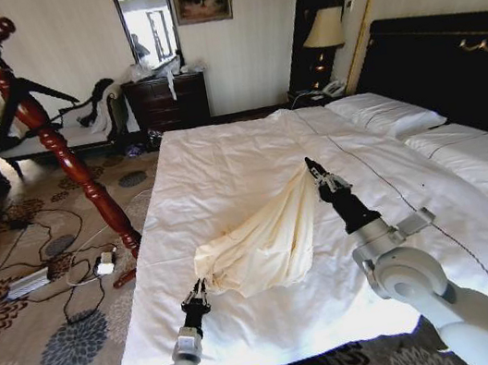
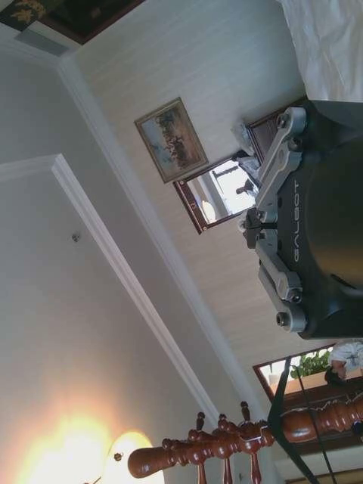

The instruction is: Pick up the clothes from the bed and hang them on the clothes hanger.

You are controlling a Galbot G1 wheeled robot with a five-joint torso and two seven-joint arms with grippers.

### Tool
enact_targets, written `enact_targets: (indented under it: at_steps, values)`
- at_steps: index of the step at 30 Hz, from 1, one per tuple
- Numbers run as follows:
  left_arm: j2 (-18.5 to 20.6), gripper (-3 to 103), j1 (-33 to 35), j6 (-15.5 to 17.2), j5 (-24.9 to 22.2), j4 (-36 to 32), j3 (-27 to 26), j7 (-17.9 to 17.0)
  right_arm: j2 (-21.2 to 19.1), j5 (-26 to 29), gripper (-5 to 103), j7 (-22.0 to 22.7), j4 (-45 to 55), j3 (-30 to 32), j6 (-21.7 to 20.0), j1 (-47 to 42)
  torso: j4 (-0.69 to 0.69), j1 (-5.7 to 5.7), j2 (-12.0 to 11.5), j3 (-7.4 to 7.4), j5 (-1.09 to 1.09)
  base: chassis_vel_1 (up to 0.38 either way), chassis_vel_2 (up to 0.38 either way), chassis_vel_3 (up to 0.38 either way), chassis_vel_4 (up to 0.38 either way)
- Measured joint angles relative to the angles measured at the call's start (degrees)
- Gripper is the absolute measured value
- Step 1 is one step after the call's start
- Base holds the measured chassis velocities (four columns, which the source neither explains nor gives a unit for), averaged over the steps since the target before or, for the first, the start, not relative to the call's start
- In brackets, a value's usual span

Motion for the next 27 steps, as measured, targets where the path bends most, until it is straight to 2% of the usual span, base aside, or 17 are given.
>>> enact_targets:
  at_steps: [3,6,7,8,10,12,13,14,15,17,18,20,22,27]
  values:
    - [0.66,0,0.93,-0.76,-1.2,-2.8,-0.3,1.16,-0.03,0.0,0,0.1,-0.7,0.06,0.15,0.24,0.0,0.0,0.0,0.0,0.0,0.0,0.0,0.0,0.0]
    - [2.62,0,3.18,-0.94,-5.5,-9.95,-1.07,4.42,-0.01,0.15,0,0.65,-2.63,0.04,0.29,0.97,0.01,0.0,-0.01,0.0,0.02,0.0,0.0,0.0,0.0]
    - [3.67,0,4.06,-0.55,-8.35,-14.04,-1.59,6.15,0.0,0.27,0,0.86,-3.62,-0.02,0.34,1.37,0.01,0.0,0.0,0.0,-0.03,0.0,0.0,0.0,0.0]
    - [3.67,0,4.06,-0.55,-8.35,-14.04,-1.59,6.15,0.0,0.27,0,0.86,-3.62,-0.02,0.34,1.37,0.01,0.0,0.0,0.0,-0.03,0.0,0.0,0.0,0.0]
    - [5.63,0,4.83,0.46,-14.1,-21.36,-3.08,8.52,0.05,0.37,0,0.98,-5.38,-0.26,0.41,1.98,0.01,0.0,0.0,0.0,0.04,0.0,0.0,0.0,0.0]
    - [7.89,0,4.96,2.68,-21.16,-28.11,-5.31,11.06,0.13,0.28,0,0.97,-7.01,-0.55,0.49,2.71,-0.01,0.0,0.0,0.0,0.02,0.0,0.0,0.0,0.0]
    - [7.89,0,4.96,2.68,-21.16,-28.11,-5.31,11.06,0.13,0.28,0,0.97,-7.01,-0.55,0.49,2.71,-0.01,0.0,0.0,0.0,0.02,0.0,0.0,0.0,0.0]
    - [8.69,0,4.88,3.89,-23.97,-30.31,-6.54,12.08,0.18,0.23,0,0.97,-7.74,-0.67,0.52,3.04,-0.01,0.0,0.0,0.0,0.02,0.0,0.0,0.0,0.0]
    - [9.95,0,4.49,5.7,-29.07,-33.25,-9.1,13.73,0.23,0.19,0,0.96,-9.04,-0.87,0.55,3.56,0.01,0.0,0.0,0.0,0.02,0.0,0.0,0.0,0.0]
    - [11.38,0,3.81,8.85,-37.3,-34.35,-13.82,14.81,0.26,0.19,0,0.95,-10.46,-1.05,0.57,4.03,0.0,0.0,0.0,0.0,0.0,0.0,0.0,0.0,0.0]
    - [11.38,0,3.81,8.85,-37.3,-34.35,-13.82,14.81,0.26,0.19,0,0.95,-10.46,-1.05,0.57,4.03,0.0,0.0,0.0,0.0,0.0,0.0,0.0,0.0,0.0]
    - [12.19,0,3.34,10.65,-45.69,-34.54,-18.65,14.84,0.27,0.14,0,0.85,-11.45,-1.05,0.66,4.24,-0.01,0.0,-0.01,0.01,0.01,0.0,0.0,0.0,0.0]
    - [12.02,0,3.64,10.94,-50.12,-34.54,-19.9,14.34,0.24,0.13,0,0.55,-11.54,-0.78,0.7,4.26,0.01,0.0,0.0,0.0,0.0,0.0,0.0,0.0,0.0]
    - [10.11,0,3.26,10.39,-51.83,-34.29,-18.08,13.68,0.25,0.11,0,0.14,-11.42,-0.62,0.72,4.99,0.02,-0.01,0.0,0.0,0.0,0.0,0.0,0.0,0.0]
